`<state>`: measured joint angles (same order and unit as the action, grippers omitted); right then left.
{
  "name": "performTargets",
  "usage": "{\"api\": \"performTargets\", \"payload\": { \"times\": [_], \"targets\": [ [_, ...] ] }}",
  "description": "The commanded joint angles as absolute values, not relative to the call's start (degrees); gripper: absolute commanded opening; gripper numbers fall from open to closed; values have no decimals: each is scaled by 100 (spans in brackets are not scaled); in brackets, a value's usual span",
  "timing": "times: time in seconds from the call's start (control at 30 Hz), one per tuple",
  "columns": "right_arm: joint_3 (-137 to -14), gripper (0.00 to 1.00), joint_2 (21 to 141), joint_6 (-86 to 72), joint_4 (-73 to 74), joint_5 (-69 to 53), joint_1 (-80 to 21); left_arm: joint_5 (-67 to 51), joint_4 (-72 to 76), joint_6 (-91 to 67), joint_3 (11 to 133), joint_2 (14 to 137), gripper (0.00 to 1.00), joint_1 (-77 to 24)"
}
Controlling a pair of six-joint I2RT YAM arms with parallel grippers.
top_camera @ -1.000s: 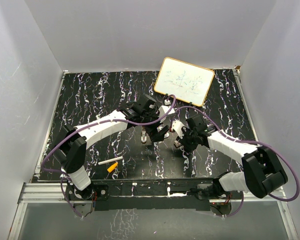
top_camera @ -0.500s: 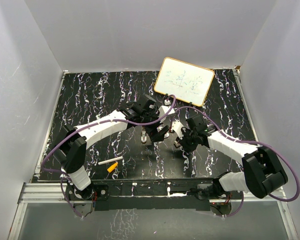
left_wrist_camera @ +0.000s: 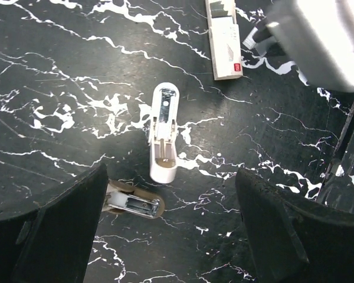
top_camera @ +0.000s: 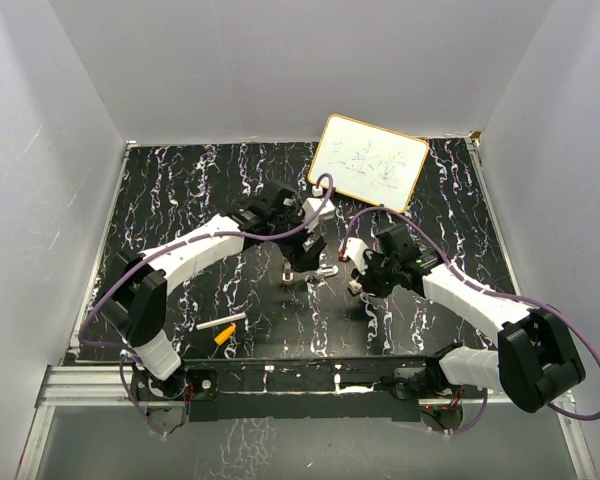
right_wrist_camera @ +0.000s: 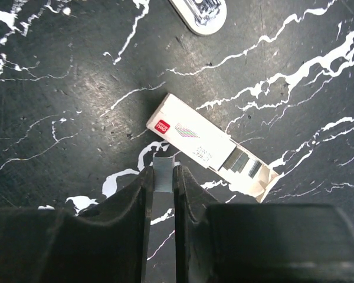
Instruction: Load the staples into the stapler
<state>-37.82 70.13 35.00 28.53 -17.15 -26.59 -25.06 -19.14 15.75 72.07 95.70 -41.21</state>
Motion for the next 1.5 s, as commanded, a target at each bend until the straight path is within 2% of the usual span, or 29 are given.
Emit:
{"api": "performTargets", "payload": {
  "times": [0.0,0.13,0.33,0.63,1.0,1.17,1.33,1.47],
  "targets": [
    [-4109,19,6830,3758,2827,-2289,-2691,-3064,-1716,1334,7108,9134,86,-3718],
    [-4186,20,6989,3838,2891,-2593,-2940,-3412,-1527,1096,6989,8980,85,-3158],
    [-4111,21,7547,3894,2641,-2310,-3703,-3242,-1432,963,6895,8683,85,-2441],
    [-4075,21,8270,3494,2225,-1957,-4155,-2886,-1650,1221,6883,8352,85,-2263],
    [-4248,39,8518,3401,2233,-1838,-4308,-2874,-1620,1240,6865,8330,85,-2250],
    [-4289,39,8649,3403,2226,-1766,-4362,-2880,-1609,1251,6838,8297,85,-2233],
    [-4181,32,8584,3471,2247,-1667,-4380,-2891,-1599,1248,6829,8287,85,-2225],
    [-4162,31,8536,3508,2345,-1623,-4378,-2912,-1594,1235,6829,8284,85,-2221]
  ]
}}
